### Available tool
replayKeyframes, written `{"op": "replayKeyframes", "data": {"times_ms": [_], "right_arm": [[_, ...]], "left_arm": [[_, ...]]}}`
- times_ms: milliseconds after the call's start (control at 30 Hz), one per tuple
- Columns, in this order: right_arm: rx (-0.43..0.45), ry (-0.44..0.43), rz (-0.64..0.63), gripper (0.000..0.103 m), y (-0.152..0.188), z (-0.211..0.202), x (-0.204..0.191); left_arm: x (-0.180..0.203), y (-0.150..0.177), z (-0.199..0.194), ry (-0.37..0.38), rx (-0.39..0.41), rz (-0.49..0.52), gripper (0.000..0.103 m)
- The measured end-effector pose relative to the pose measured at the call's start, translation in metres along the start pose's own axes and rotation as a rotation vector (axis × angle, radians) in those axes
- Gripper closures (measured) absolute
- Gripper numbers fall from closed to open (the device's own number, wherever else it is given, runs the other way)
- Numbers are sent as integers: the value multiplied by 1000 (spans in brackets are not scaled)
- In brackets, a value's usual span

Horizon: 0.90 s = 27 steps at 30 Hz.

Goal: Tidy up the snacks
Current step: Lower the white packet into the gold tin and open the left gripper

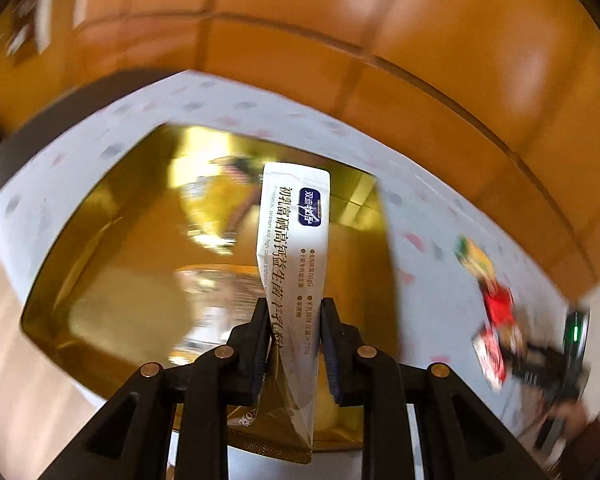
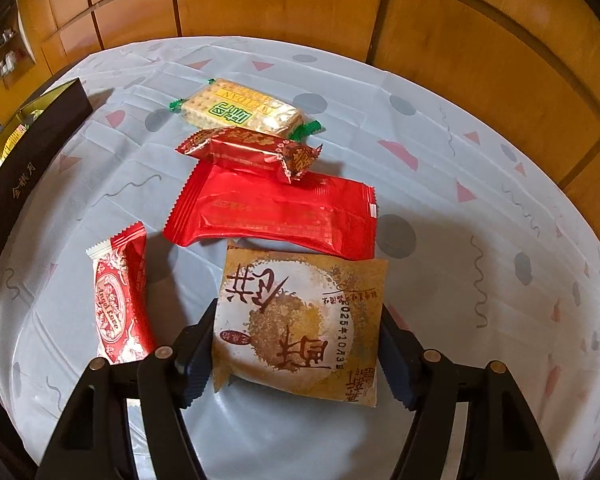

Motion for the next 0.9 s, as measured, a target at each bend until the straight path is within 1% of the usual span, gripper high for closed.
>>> {"op": "replayKeyframes", "data": {"times_ms": [100,233,300,467,567,600,667,733,800,900], "right_arm": [[2,3,-3,32,1,-1,0],[3,4,-6,32,1,-1,-1],[5,6,-8,32,1,-1,-1],[10,9,-15,32,1,-1,-1],[11,7,-12,32,2,-2,-1],[11,6,-10,32,2,-2,-2],[10,3,-7,32,2,-2,-1],[9,1,-5,32,2,-2,0],[10,2,-5,32,2,-3,0],[12,4,-8,32,2,-3,0]], "left_arm": [[-29,-9,-1,-47,4,-67,79],[-51,-16,6,-58,-26,-121,79],[-61,-21,11,-79,-39,-137,79],[-77,-30,19,-147,-47,-117,78],[-86,-33,23,-205,-43,-85,75],[-87,-33,25,-211,-46,-80,74],[-90,-29,28,-221,-61,-75,68],[-92,-24,27,-239,-66,-78,67],[-92,-19,23,-256,-52,-80,67],[-83,-11,13,-282,-15,-51,67]]}}
Point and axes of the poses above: each gripper's, at about its wrist camera, not at the fingertips, and z roughly the way its jaws point, x to its right, y to its underside, the point moved 7 cm from there along z, roughly the way its jaws point, and after that the axes turned 3 degrees about z, right-handed, at the moved point
